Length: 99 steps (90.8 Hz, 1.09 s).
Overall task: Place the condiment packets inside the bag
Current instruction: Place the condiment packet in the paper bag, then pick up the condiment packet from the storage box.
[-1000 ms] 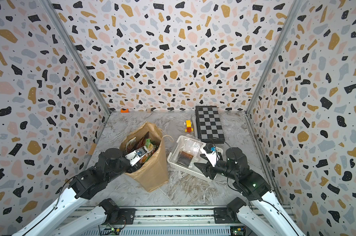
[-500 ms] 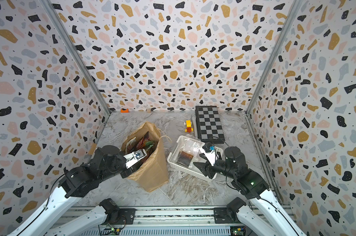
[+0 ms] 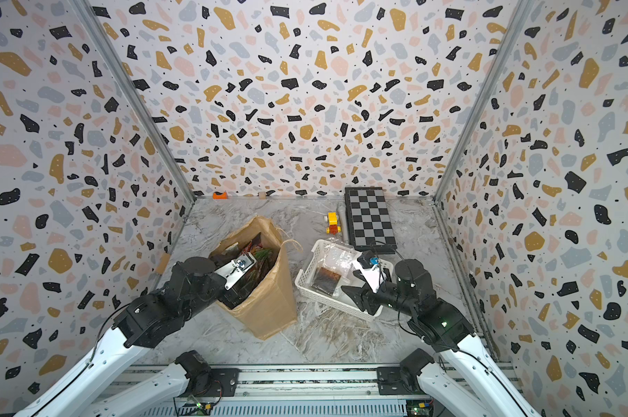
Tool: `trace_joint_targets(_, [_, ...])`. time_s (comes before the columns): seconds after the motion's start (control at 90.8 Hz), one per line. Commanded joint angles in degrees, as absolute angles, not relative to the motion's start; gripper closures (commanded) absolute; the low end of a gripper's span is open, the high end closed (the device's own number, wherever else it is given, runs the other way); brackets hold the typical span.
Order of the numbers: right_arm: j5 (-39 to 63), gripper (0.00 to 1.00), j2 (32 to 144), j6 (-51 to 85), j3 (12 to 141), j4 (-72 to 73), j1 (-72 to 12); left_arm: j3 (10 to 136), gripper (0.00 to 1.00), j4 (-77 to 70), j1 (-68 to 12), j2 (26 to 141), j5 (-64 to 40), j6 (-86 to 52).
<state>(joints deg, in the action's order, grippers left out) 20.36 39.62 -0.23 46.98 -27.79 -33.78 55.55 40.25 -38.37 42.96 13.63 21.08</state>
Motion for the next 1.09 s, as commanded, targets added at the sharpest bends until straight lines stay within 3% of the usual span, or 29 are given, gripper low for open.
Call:
trace_joint_targets(0.0, [14.4, 0.28, 44.79, 2.97, 47.29, -25.74, -33.97, 62.3, 0.0, 36.71, -38.14, 41.58, 16.13, 13.45])
trace_joint_targets(0.176, [10.77, 0.16, 60.37, 7.31, 47.77, -20.35, -28.67, 68.35, 0.0, 38.95, -38.14, 41.05, 17.15, 0.48])
trace_joint_targets(0.33, [17.28, 0.15, 74.8, 15.77, 47.19, -10.69, -20.64, 66.73, 0.0, 39.69, -38.14, 39.11, 15.38, -6.58])
trace_joint_targets(0.683, [21.9, 0.18, 92.0, 22.09, 46.34, 7.88, -18.06, 61.83, 0.0, 43.2, -38.14, 33.9, 13.36, -6.21])
trace_joint_targets(0.727, [23.63, 0.21, 92.86, 21.79, 45.77, 10.3, -18.03, 61.36, 0.0, 43.32, -38.14, 33.09, 13.28, -5.69])
trace_joint_targets(0.793, [28.98, 0.38, 93.42, 21.08, 44.3, 15.94, -17.94, 61.03, 0.0, 43.41, -38.14, 32.18, 12.81, -4.73])
trace_joint_targets(0.914, [34.6, 0.84, 90.59, 18.28, 43.33, 18.51, -17.93, 61.59, 0.0, 43.45, -38.14, 31.75, 12.86, -3.5])
trace_joint_targets(0.969, [34.52, 0.99, 87.92, 16.17, 42.73, 17.81, -17.93, 62.49, 0.0, 43.78, -38.14, 32.17, 13.35, -3.18])
trace_joint_targets(1.079, [31.6, 1.0, 79.71, 10.72, 41.97, 12.78, -17.93, 64.35, 0.0, 43.85, -38.14, 33.62, 13.03, -1.93])
